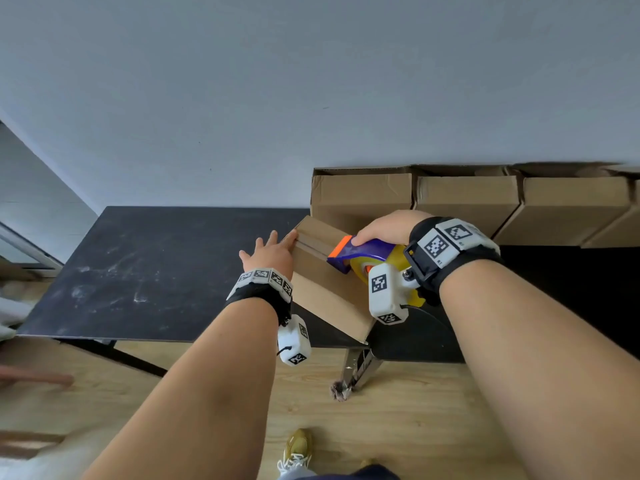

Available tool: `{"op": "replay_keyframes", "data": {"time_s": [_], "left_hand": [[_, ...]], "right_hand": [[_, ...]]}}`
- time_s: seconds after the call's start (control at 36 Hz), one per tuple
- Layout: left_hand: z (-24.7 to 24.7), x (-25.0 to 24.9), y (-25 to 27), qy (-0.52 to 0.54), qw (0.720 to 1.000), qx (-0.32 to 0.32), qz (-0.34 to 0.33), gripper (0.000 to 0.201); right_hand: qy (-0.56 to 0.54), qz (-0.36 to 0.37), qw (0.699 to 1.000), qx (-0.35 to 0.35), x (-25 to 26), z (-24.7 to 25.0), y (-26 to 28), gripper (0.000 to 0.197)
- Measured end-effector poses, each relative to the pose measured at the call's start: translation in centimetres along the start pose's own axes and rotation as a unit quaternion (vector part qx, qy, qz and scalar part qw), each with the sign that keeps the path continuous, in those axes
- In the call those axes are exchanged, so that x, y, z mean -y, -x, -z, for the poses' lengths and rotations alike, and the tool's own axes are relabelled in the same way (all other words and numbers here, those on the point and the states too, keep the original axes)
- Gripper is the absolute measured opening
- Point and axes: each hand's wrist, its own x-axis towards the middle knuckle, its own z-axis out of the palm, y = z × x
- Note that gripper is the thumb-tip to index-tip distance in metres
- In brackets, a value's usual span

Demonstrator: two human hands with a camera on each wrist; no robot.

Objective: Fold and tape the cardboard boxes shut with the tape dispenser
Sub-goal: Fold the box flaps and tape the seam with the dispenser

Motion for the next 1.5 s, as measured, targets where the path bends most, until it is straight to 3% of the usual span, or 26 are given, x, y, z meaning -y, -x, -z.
{"op": "replay_keyframes", "data": {"time_s": [0.14, 0.28, 0.39, 0.5, 1.14, 1.36, 1.5], "left_hand": [[-0.6, -1.6, 0.4, 0.007, 0.999, -0.038, -0.003, 0.080], [-1.7, -2.9, 0.6, -0.007, 0.988, -0.126, -0.089, 0.066], [-2.9, -3.8, 0.9, -0.024, 0.985, -0.099, -0.139, 0.050], [-3.4, -3.7, 0.9, 0.004, 0.991, -0.062, -0.115, 0.050], [-3.4, -3.9, 0.3, -0.001, 0.994, -0.050, -0.092, 0.049], [-2.6, -3.2, -0.5, 0.064, 0.984, -0.141, -0.085, 0.048], [-2.4, -2.3, -1.1, 0.067, 0.988, -0.131, -0.055, 0.051]], "right_hand": [[-0.007, -0.018, 0.998, -0.053, -0.6, -1.0, -0.3, 0.040], [-0.004, -0.015, 0.999, -0.044, -0.8, -0.8, -0.6, 0.046], [-0.005, -0.017, 0.999, -0.042, -0.8, -0.9, -0.7, 0.050], [-0.028, -0.010, 0.999, -0.036, -0.8, -0.7, -0.6, 0.049], [-0.040, -0.008, 0.998, -0.037, -3.9, -0.8, 1.4, 0.048], [0.015, -0.008, 0.999, -0.031, -2.2, -0.7, 1.2, 0.050], [0.052, -0.002, 0.998, -0.019, -1.6, -0.5, 1.4, 0.049]]}}
